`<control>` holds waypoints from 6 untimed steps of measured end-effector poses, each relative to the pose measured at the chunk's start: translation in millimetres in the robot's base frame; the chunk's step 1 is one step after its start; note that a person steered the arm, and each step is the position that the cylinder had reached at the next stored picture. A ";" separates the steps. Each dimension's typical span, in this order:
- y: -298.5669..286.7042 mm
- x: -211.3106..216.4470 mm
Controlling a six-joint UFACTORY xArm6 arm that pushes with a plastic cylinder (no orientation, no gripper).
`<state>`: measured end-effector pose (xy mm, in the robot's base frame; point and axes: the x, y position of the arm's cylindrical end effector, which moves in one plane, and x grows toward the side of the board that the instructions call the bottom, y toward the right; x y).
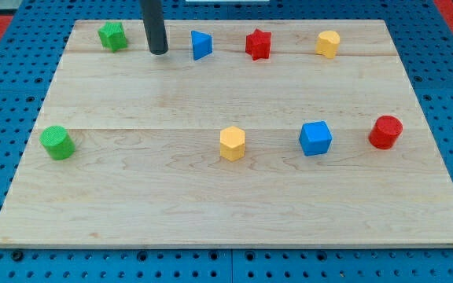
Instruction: Point your arm at the top of the yellow hexagon
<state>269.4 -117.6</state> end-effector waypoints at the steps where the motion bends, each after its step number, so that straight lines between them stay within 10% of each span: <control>1: -5.0 0.0; 6: -6.9 56.9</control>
